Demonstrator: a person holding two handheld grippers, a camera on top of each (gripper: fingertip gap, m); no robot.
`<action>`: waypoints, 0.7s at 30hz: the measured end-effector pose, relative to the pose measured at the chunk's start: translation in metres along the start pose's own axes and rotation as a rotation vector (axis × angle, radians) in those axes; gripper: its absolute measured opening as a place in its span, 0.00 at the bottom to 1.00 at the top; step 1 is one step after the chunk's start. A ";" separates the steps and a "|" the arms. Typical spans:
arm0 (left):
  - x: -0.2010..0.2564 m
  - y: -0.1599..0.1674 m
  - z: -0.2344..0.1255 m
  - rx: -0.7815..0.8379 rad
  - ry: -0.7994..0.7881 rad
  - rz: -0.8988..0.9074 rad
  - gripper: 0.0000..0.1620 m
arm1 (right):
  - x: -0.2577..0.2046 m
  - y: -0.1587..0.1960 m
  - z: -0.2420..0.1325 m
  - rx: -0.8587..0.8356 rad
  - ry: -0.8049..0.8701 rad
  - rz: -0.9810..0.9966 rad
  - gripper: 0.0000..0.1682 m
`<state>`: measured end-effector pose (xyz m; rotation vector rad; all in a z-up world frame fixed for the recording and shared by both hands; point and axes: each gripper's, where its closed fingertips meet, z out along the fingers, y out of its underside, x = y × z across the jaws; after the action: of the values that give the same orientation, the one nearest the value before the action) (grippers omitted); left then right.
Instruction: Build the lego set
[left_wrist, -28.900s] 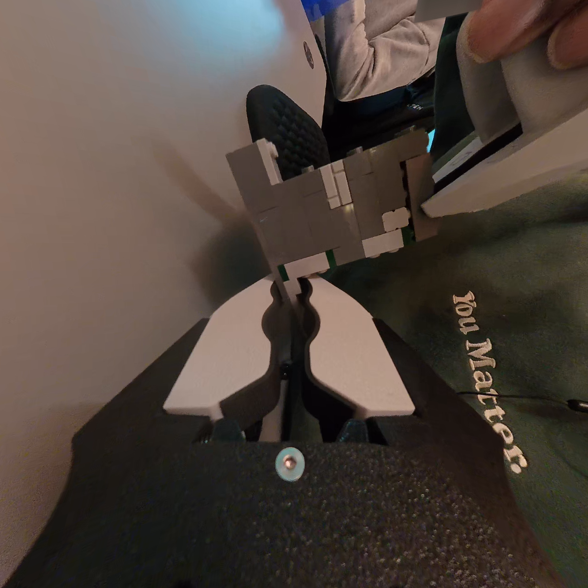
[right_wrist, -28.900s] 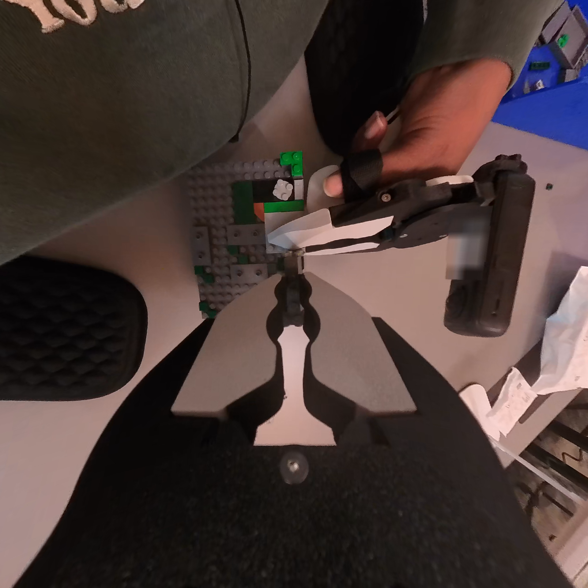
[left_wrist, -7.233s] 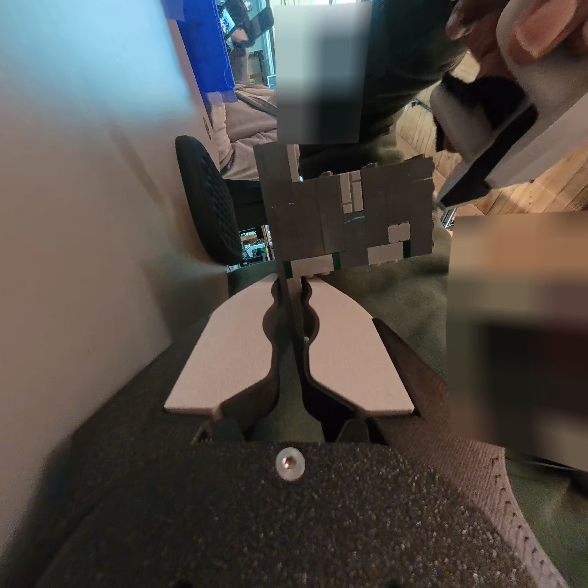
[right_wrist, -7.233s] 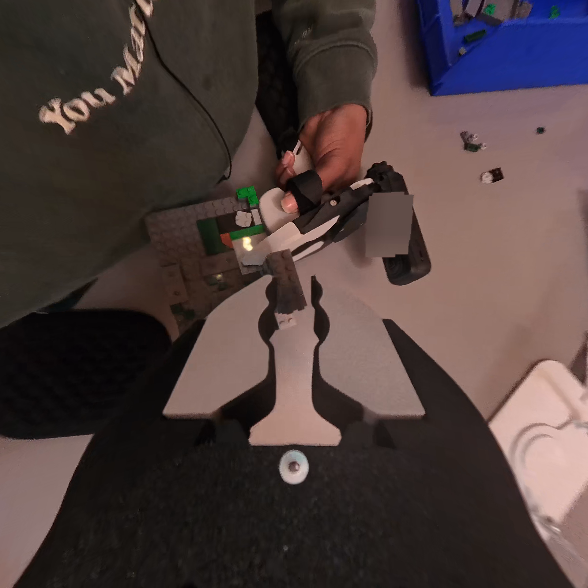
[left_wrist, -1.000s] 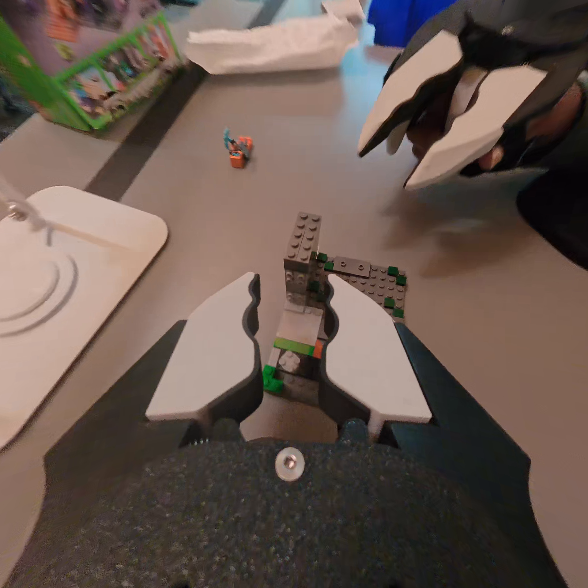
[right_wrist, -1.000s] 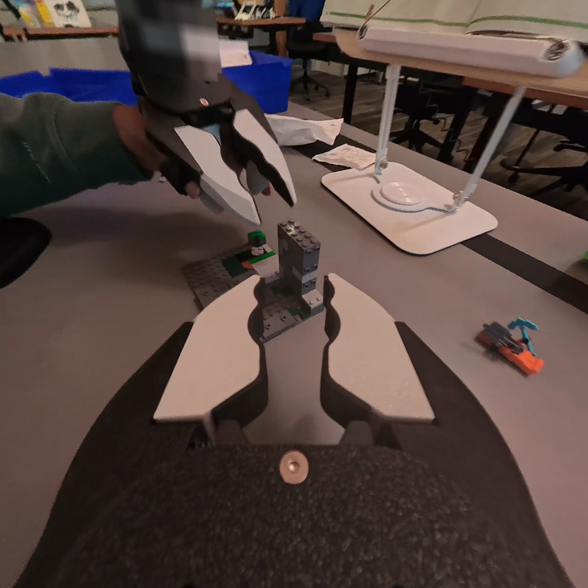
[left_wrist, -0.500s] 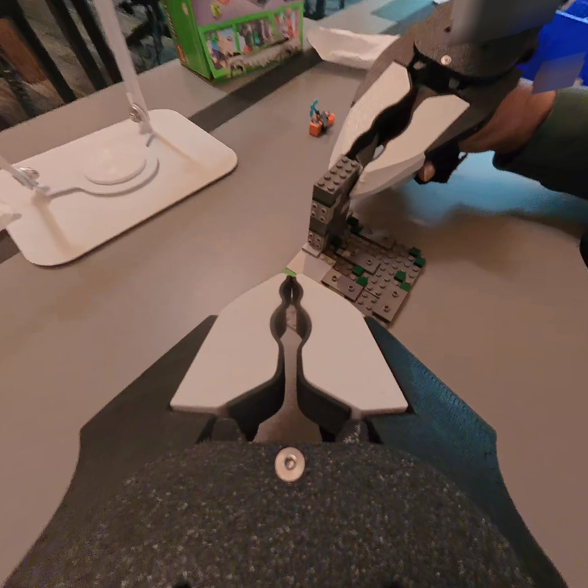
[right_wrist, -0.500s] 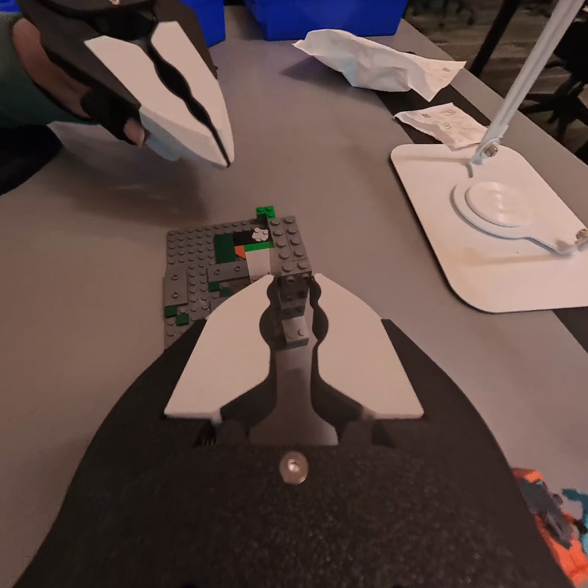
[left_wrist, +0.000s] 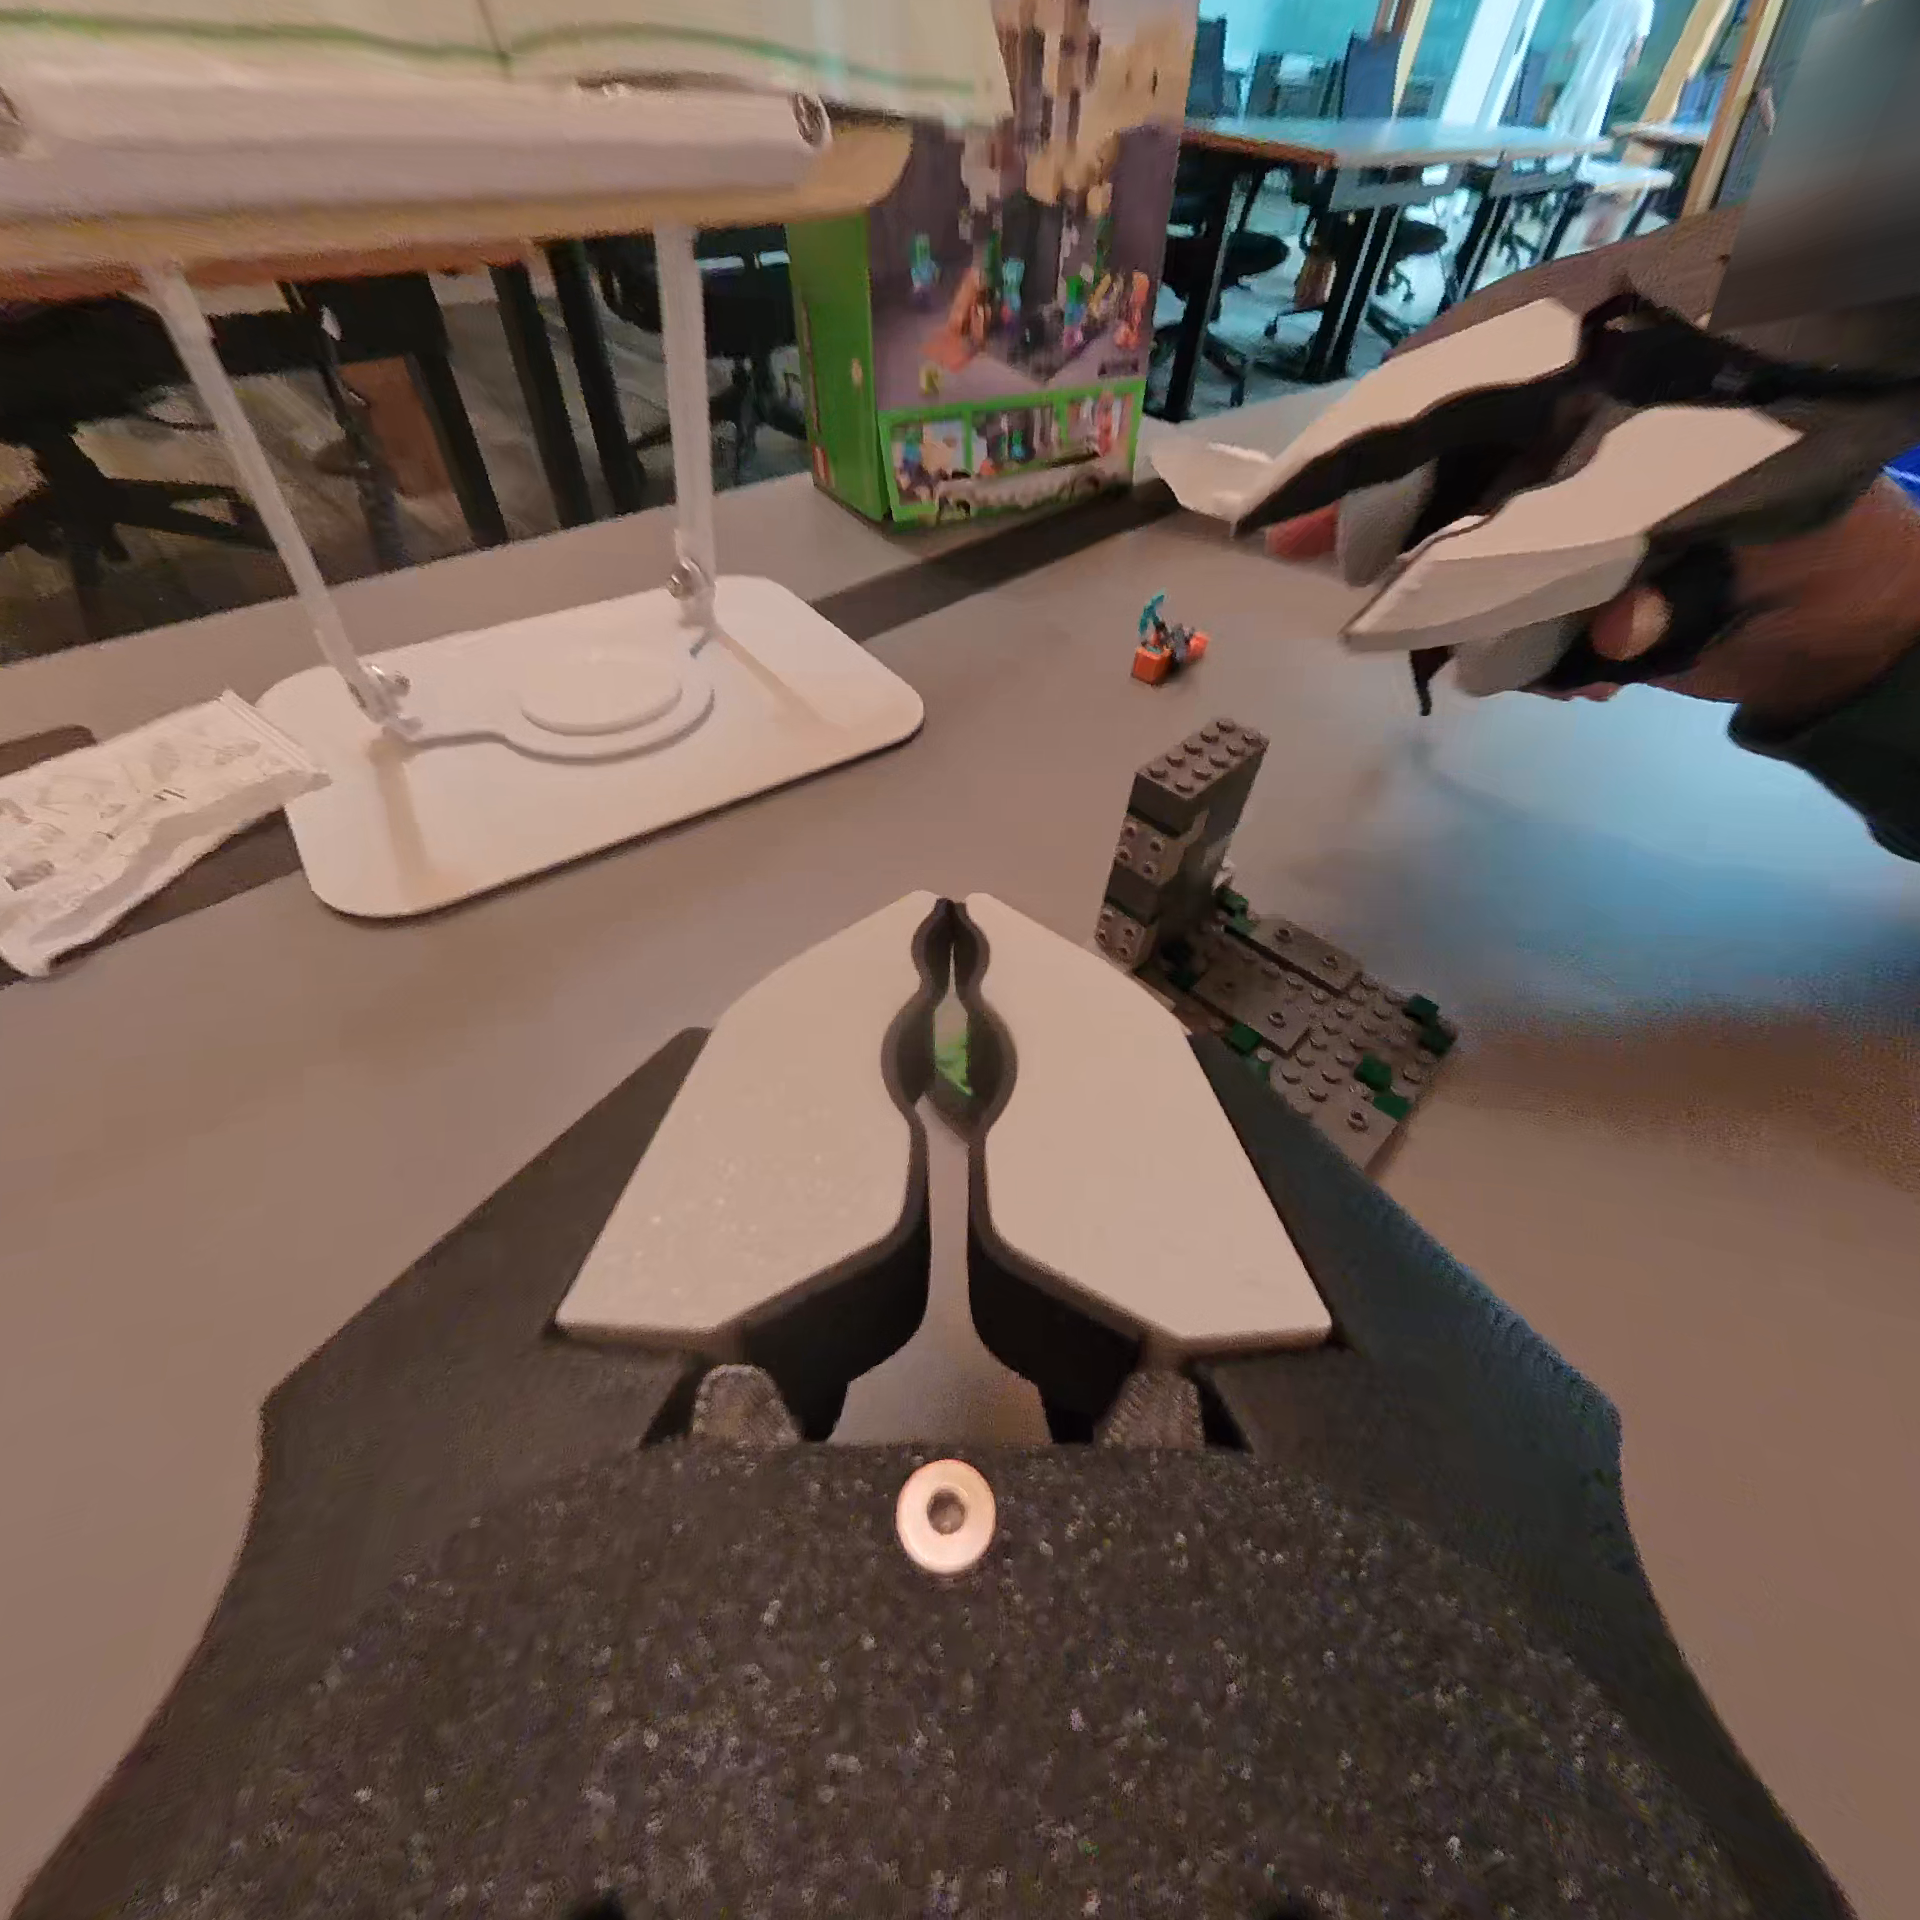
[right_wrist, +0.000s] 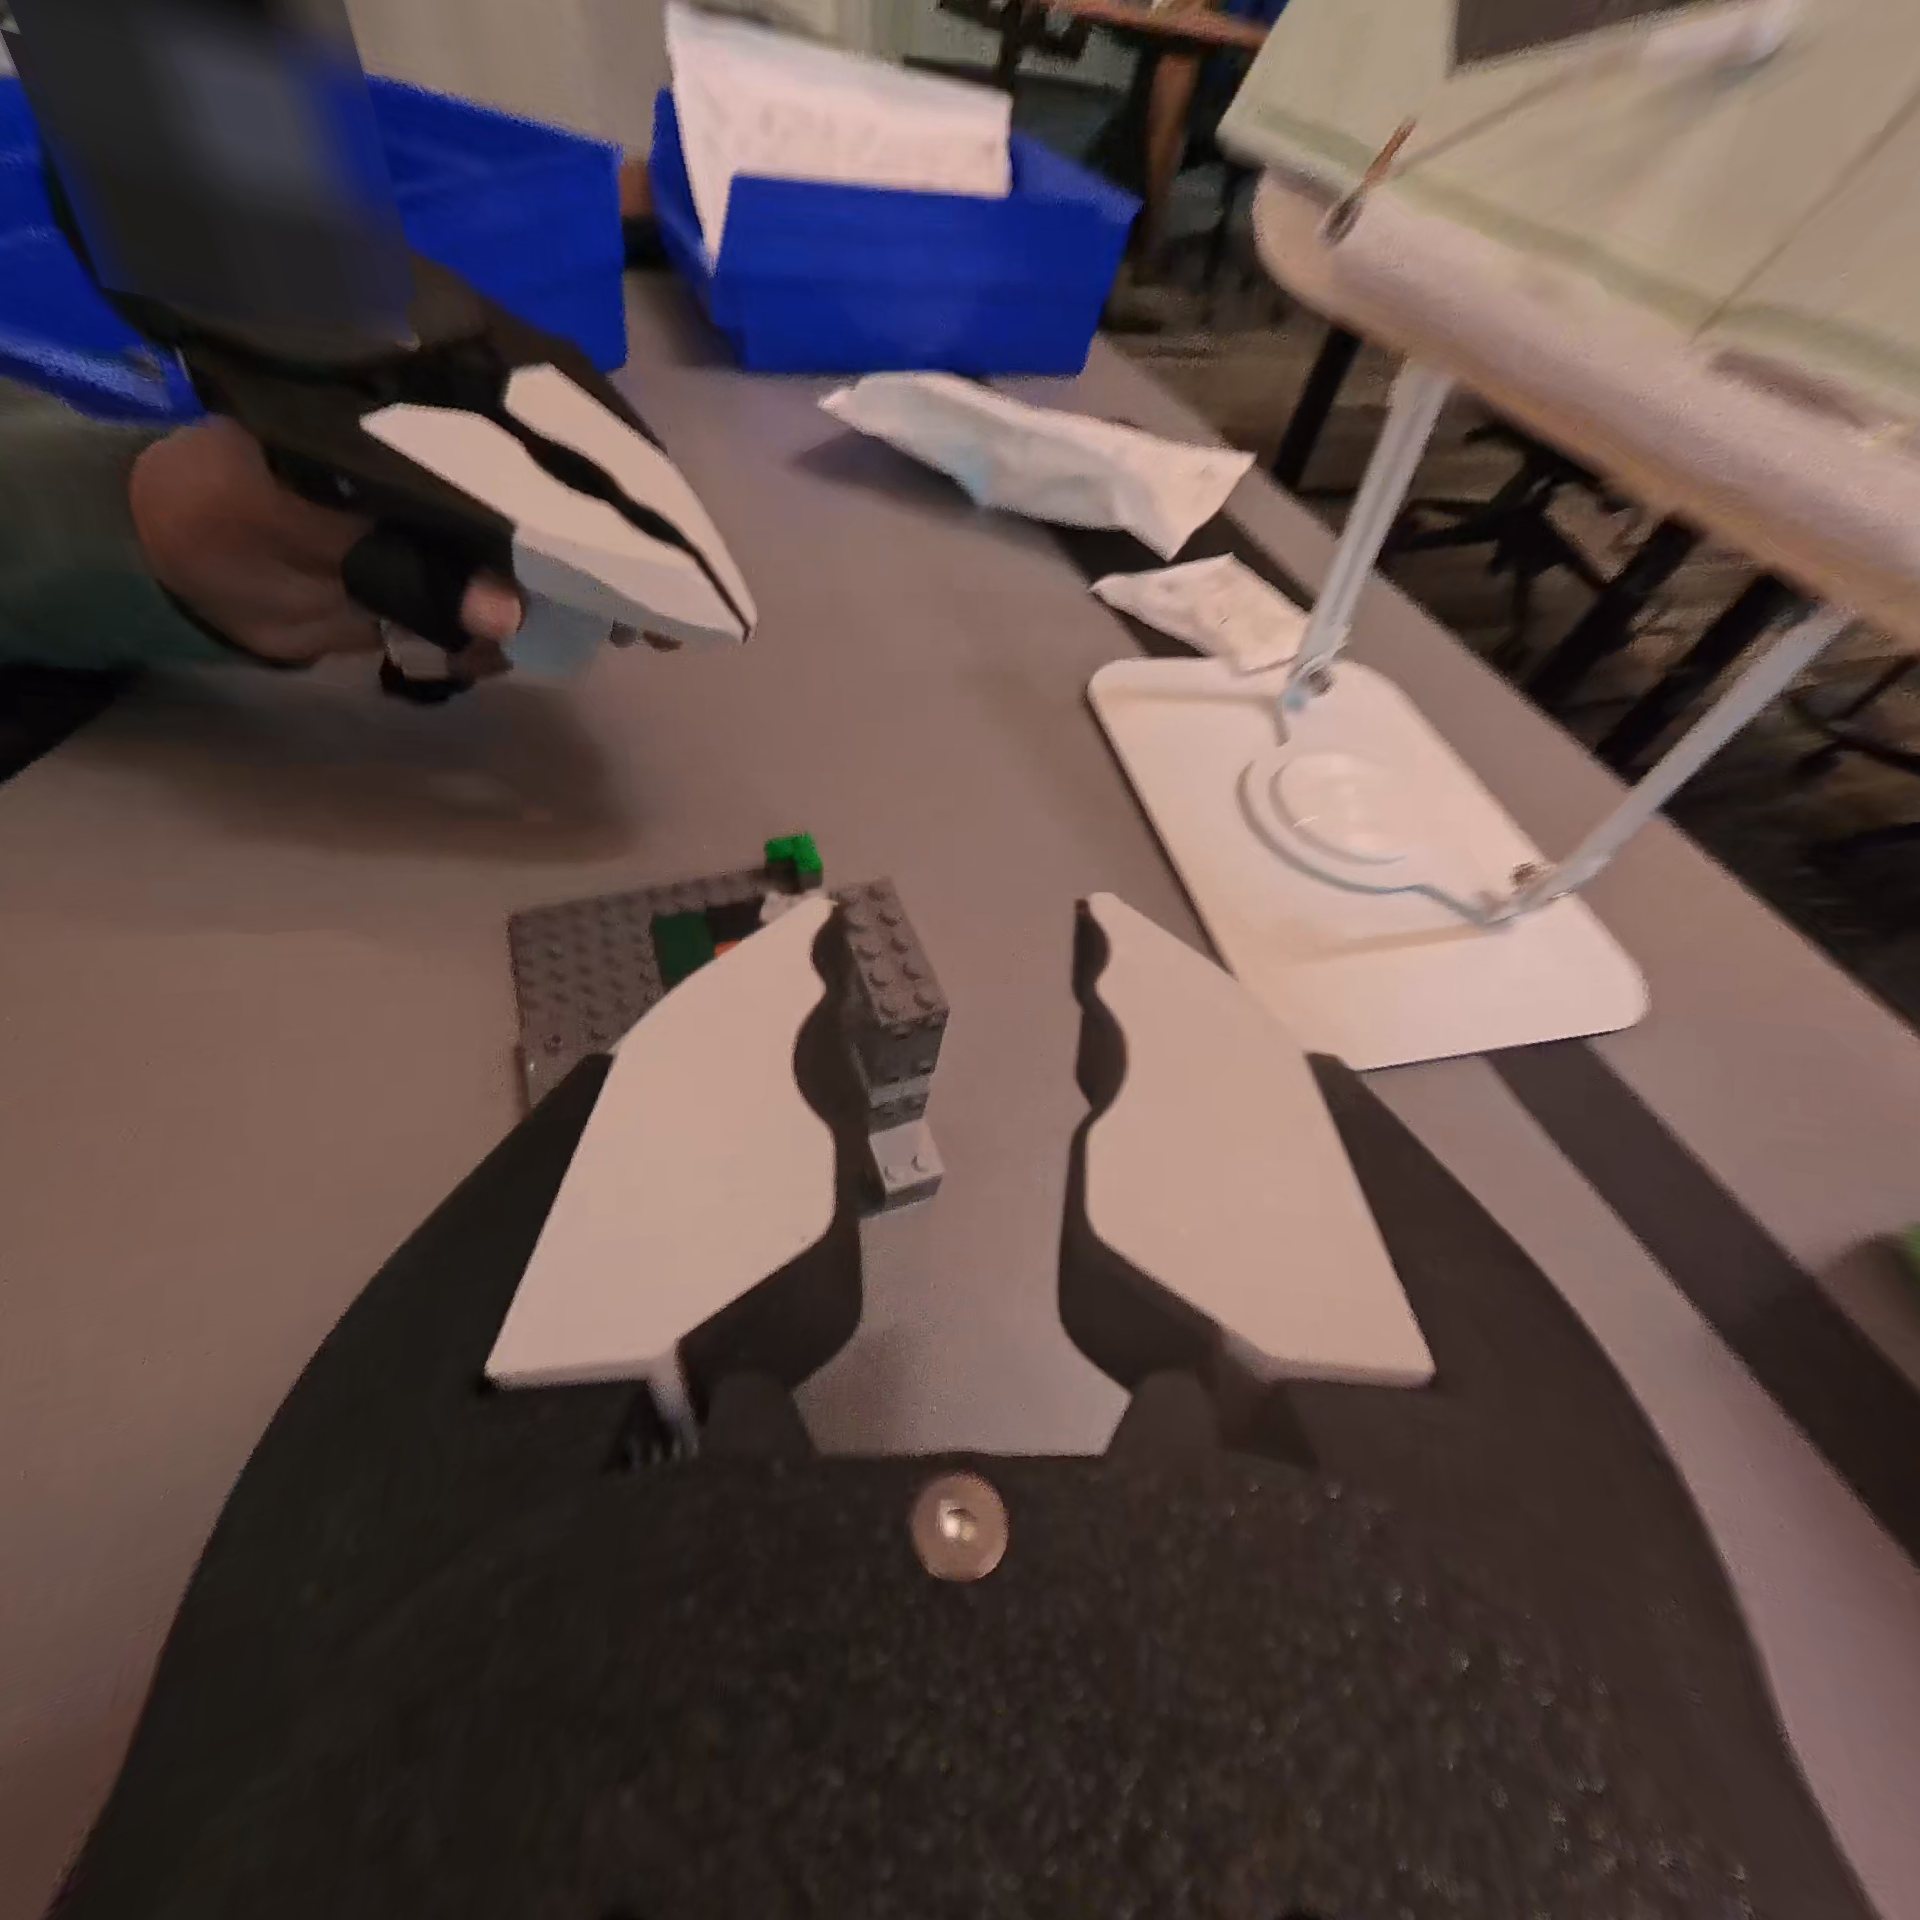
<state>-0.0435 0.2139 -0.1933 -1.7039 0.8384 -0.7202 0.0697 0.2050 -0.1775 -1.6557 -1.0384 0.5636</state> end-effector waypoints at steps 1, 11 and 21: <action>-0.002 -0.003 -0.002 0.021 -0.009 0.013 0.00 | 0.002 -0.009 -0.006 0.018 0.034 -0.005 0.31; -0.007 -0.089 -0.033 0.263 -0.150 0.143 0.00 | 0.012 -0.102 -0.056 0.297 0.285 -0.006 0.00; -0.024 -0.189 -0.042 0.375 -0.354 0.043 0.00 | 0.069 -0.158 -0.082 0.320 0.710 0.106 0.00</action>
<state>-0.0561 0.2481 -0.0016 -1.4129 0.4574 -0.4885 0.1133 0.2315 0.0064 -1.4559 -0.3229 0.1613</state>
